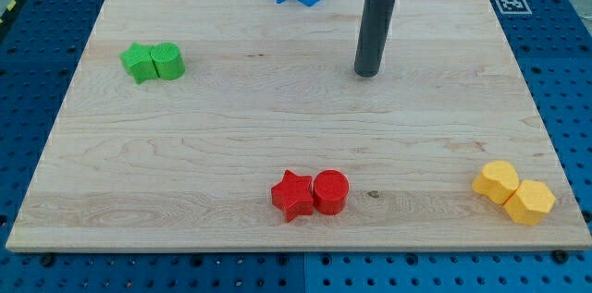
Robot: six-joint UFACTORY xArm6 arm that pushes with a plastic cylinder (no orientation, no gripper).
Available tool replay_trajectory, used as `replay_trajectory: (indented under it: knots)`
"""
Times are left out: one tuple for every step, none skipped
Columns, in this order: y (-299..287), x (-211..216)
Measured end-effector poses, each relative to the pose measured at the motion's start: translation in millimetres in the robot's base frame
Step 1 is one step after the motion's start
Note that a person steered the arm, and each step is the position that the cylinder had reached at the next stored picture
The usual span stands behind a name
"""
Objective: Slide the red circle along with red star left a bit
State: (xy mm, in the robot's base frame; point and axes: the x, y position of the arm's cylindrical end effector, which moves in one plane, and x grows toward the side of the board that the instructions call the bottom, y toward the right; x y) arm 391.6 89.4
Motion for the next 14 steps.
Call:
replay_trajectory:
  knots:
    - [0.5,4.1]
    - [5.9,36.0]
    - [8.3,82.1]
    - [8.3,129.6]
    - [8.3,163.9]
    - [7.5,163.9]
    - [-16.7,166.3]
    - [-21.6,166.3]
    - [-9.8,169.4]
    - [-9.7,169.4]
    - [-9.7,170.6]
    - [-9.7,170.6]
    - [-9.7,168.0]
    - [-9.7,163.3]
